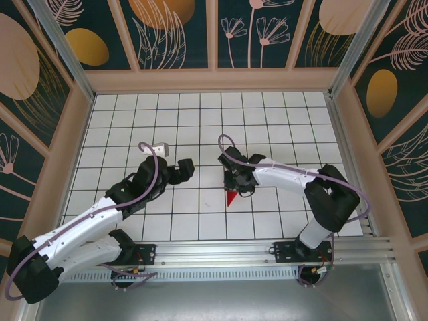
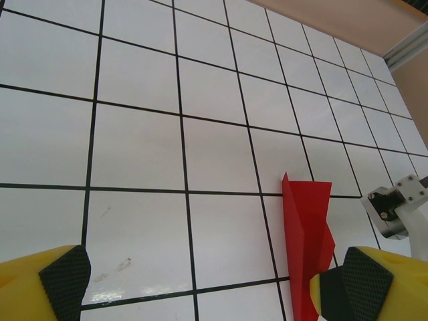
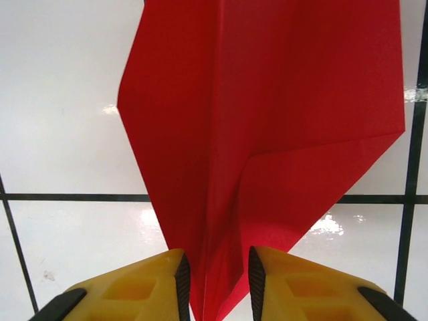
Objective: Fold a paper plane with a square sheet of paper (fold left side to right side)
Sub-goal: Pick up the paper plane at the center of the table.
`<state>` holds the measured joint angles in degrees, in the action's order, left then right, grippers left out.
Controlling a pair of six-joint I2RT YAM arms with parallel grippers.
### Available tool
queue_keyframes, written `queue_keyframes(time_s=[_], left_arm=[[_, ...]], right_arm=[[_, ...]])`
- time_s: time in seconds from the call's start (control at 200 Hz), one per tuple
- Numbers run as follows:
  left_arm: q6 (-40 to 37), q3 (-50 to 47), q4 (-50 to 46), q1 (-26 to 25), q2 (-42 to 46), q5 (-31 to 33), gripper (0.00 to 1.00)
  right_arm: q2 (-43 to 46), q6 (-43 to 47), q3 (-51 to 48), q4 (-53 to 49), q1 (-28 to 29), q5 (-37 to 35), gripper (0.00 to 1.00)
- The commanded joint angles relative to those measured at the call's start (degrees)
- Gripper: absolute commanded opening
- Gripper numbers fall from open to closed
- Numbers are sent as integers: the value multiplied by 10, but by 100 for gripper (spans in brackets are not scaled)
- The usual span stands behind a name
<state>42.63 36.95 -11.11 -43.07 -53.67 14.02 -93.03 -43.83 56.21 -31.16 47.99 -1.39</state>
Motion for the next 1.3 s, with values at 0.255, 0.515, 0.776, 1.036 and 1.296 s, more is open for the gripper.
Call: queue_keyframes(time_s=[0.255,0.515,0.776,1.036,1.296], left_arm=[[-10,0,-3,2,5,6,98],[-10,1,-7,2,6,7,99],[-13,1,-14,2,23,7,98],[-15,-17,-10,2,43,-9,99],[-17,-16,-17,3,43,-16,99]], right_arm=[[-46,8,-3,38,-9,17,31],[-67,29,-6,34,-27,18,22],[-84,125,95,-38,-56,-11,6],[-177,252,270,-76,-132,1,6],[-335,299,481,-165,-176,24,6]])
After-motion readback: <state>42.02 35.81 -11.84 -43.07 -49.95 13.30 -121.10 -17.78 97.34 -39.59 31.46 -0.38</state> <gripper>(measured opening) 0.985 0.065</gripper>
